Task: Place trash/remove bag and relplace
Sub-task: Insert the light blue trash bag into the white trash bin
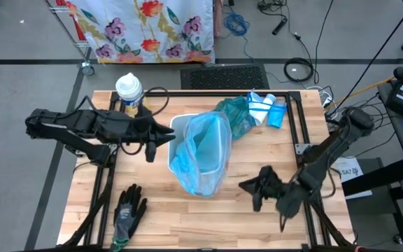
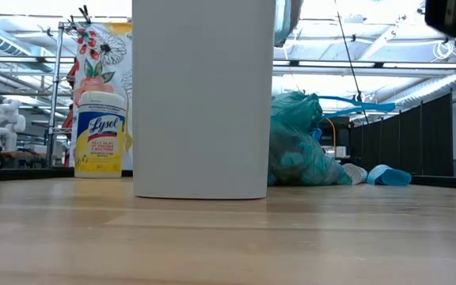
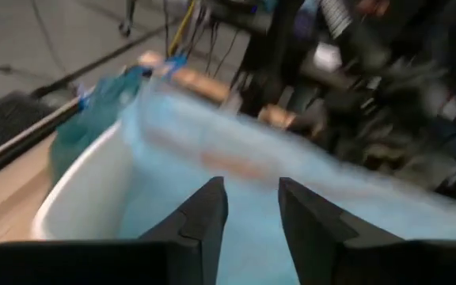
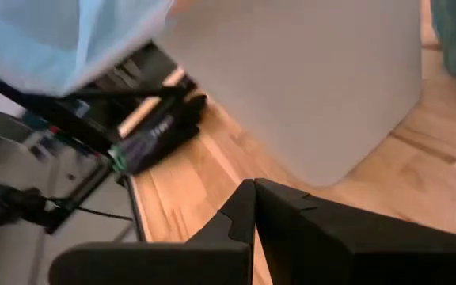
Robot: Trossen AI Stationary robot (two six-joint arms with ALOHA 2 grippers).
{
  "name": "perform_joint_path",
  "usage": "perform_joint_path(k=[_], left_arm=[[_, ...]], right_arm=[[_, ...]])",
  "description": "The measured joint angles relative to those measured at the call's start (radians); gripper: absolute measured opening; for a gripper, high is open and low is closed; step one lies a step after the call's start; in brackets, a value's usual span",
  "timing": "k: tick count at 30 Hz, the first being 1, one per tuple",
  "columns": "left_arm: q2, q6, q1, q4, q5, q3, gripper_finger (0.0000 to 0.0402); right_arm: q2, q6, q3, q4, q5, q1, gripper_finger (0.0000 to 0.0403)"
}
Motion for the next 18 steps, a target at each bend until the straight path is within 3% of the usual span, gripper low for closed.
perform_joint_path(k=[4,7,13,18], left_arm=[[0.028,-0.042,0.006,0.159,0.013,0.0,0.0129],[0.059,-0.085,0.059,0.166,0.038,0.032,0.013],[0.181,-0.13,0.174,-0.06,0.134,0.209,0.013],[0.317,-0.097,0.252,-0.277,0.184,0.428,0.013]], right_arm=[[-0.125,-0.091,-0.115,0.105,-0.009,-0.028,0.0],[-0.187,-0.17,-0.136,0.108,-0.019,-0.043,0.0],[-0.243,-0.353,-0.137,0.107,-0.09,-0.079,0.0],[-0.259,-0.396,-0.137,0.089,-0.098,-0.084,0.0]])
